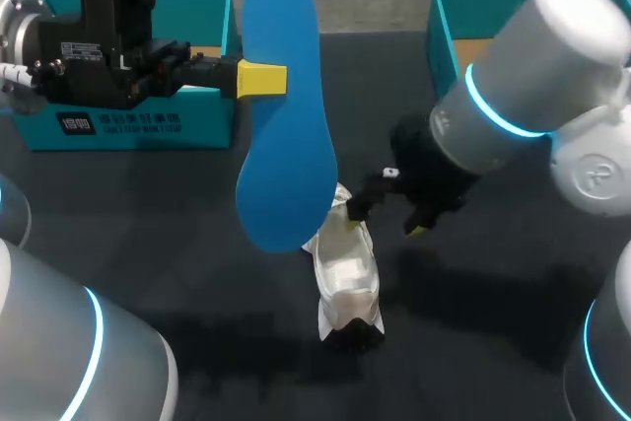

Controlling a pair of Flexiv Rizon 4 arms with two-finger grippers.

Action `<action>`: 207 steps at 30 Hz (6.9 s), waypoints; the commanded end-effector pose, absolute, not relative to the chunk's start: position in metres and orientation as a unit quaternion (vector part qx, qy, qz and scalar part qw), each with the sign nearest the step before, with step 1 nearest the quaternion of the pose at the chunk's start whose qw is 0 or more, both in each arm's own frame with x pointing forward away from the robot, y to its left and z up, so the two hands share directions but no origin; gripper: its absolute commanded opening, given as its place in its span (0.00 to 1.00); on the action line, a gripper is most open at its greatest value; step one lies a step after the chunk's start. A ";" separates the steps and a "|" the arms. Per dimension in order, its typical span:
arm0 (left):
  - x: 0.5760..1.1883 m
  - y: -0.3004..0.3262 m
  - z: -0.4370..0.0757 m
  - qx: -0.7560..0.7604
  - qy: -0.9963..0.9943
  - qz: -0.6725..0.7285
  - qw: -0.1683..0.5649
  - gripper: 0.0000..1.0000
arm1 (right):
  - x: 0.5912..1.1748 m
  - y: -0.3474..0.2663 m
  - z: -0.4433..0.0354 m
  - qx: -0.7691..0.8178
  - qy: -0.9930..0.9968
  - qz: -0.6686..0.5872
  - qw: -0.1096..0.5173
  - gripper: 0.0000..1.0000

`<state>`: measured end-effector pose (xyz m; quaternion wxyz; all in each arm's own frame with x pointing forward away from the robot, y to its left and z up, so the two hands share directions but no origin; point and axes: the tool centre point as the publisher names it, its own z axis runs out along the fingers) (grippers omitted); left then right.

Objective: Take the shoe out of the shoebox, open the shoe tongue, remove and reinsert the insole, then place the shoe into the shoebox

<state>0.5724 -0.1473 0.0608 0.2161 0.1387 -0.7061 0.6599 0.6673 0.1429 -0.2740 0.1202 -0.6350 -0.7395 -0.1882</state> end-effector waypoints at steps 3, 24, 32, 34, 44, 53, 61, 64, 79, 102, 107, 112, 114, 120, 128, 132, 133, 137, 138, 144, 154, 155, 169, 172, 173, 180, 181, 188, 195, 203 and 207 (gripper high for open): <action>0.572 -0.148 0.060 0.139 -0.707 0.659 0.216 0.00 | 0.660 0.127 -0.267 -0.631 -0.736 -0.205 0.133 1.00; 0.572 -0.148 0.060 0.139 -0.707 0.659 0.216 0.00 | 0.700 0.107 -0.231 -0.575 -0.649 -0.424 0.262 1.00; 0.572 -0.148 0.060 0.139 -0.707 0.659 0.216 0.00 | 0.706 0.101 -0.207 -0.559 -0.628 -0.464 0.279 1.00; 0.572 -0.148 0.060 0.139 -0.707 0.659 0.216 0.00 | 0.709 0.101 -0.200 -0.558 -0.629 -0.462 0.283 1.00; 0.572 -0.148 0.060 0.139 -0.707 0.659 0.216 0.00 | 0.726 0.105 -0.177 -0.553 -0.620 -0.454 0.322 1.00; 0.572 -0.148 0.060 0.139 -0.707 0.659 0.216 0.00 | 0.736 0.107 -0.166 -0.545 -0.595 -0.465 0.363 1.00; 0.572 -0.148 0.060 0.139 -0.707 0.659 0.216 0.00 | 0.736 0.107 -0.166 -0.545 -0.595 -0.465 0.363 1.00; 0.572 -0.148 0.060 0.139 -0.707 0.659 0.216 0.00 | 0.736 0.107 -0.166 -0.545 -0.595 -0.465 0.363 1.00; 0.627 -0.150 0.049 -0.027 -0.652 0.758 -0.011 0.00 | 0.736 0.107 -0.166 -0.545 -0.595 -0.465 0.363 1.00; 0.630 -0.157 0.036 -0.221 -0.629 0.714 -0.214 0.00 | 0.736 0.107 -0.166 -0.545 -0.595 -0.465 0.363 1.00; 0.635 -0.159 0.033 -0.269 -0.596 0.720 -0.232 0.00 | 0.736 0.107 -0.166 -0.545 -0.595 -0.465 0.363 1.00; 0.642 -0.163 0.014 -0.372 -0.547 0.680 -0.316 0.00 | 0.736 0.107 -0.166 -0.545 -0.595 -0.465 0.363 1.00; 0.643 -0.163 0.006 -0.409 -0.532 0.651 -0.353 0.00 | 0.736 0.107 -0.166 -0.545 -0.595 -0.465 0.363 1.00; 0.648 -0.163 -0.020 -0.508 -0.463 0.582 -0.435 0.00 | 0.736 0.107 -0.166 -0.545 -0.595 -0.465 0.363 1.00; 0.659 -0.168 -0.048 -0.573 -0.450 0.478 -0.491 0.00 | 0.736 0.107 -0.166 -0.545 -0.595 -0.465 0.363 1.00; 0.659 -0.168 -0.048 -0.573 -0.450 0.478 -0.491 0.00 | 0.736 0.107 -0.166 -0.545 -0.595 -0.465 0.363 1.00; 0.659 -0.168 -0.048 -0.573 -0.450 0.478 -0.491 0.00 | 0.736 0.107 -0.166 -0.545 -0.595 -0.465 0.363 1.00; 0.659 -0.168 -0.048 -0.573 -0.450 0.478 -0.491 0.00 | 0.736 0.107 -0.166 -0.545 -0.595 -0.465 0.363 1.00; 0.659 -0.168 -0.048 -0.573 -0.450 0.478 -0.491 0.00 | 0.736 0.107 -0.166 -0.545 -0.595 -0.465 0.363 1.00; 0.661 -0.168 -0.051 -0.578 -0.447 0.475 -0.490 0.00 | 0.736 0.107 -0.166 -0.545 -0.595 -0.465 0.363 1.00; 0.678 -0.174 -0.094 -0.590 -0.436 0.417 -0.537 0.00 | 0.736 0.107 -0.166 -0.545 -0.595 -0.465 0.363 1.00; 0.681 -0.175 -0.100 -0.590 -0.445 0.410 -0.535 0.00 | 0.736 0.107 -0.166 -0.545 -0.595 -0.465 0.363 1.00; 0.698 -0.181 -0.129 -0.578 -0.455 0.387 -0.556 0.00 | 0.736 0.107 -0.166 -0.545 -0.595 -0.465 0.363 1.00; 0.698 -0.181 -0.129 -0.578 -0.455 0.387 -0.556 0.00 | 0.736 0.107 -0.166 -0.545 -0.595 -0.465 0.363 1.00; 0.698 -0.181 -0.129 -0.578 -0.455 0.387 -0.556 0.00 | 0.736 0.107 -0.166 -0.545 -0.595 -0.465 0.363 1.00; 0.698 -0.181 -0.129 -0.578 -0.455 0.387 -0.556 0.00 | 0.736 0.107 -0.166 -0.545 -0.595 -0.465 0.363 1.00; 0.696 -0.182 -0.131 -0.580 -0.451 0.389 -0.556 0.00 | 0.736 0.107 -0.166 -0.545 -0.595 -0.465 0.363 1.00; 0.693 -0.188 -0.136 -0.571 -0.445 0.394 -0.566 0.00 | 0.742 0.115 -0.165 -0.534 -0.593 -0.485 0.359 1.00; 0.696 -0.193 -0.142 -0.571 -0.449 0.389 -0.567 0.00 | 0.745 0.122 -0.161 -0.526 -0.593 -0.501 0.348 1.00; 0.697 -0.202 -0.152 -0.567 -0.453 0.395 -0.563 0.00 | 0.755 0.137 -0.157 -0.509 -0.607 -0.503 0.345 1.00; 0.698 -0.204 -0.155 -0.566 -0.454 0.396 -0.562 0.00 | 0.758 0.144 -0.156 -0.502 -0.612 -0.502 0.348 1.00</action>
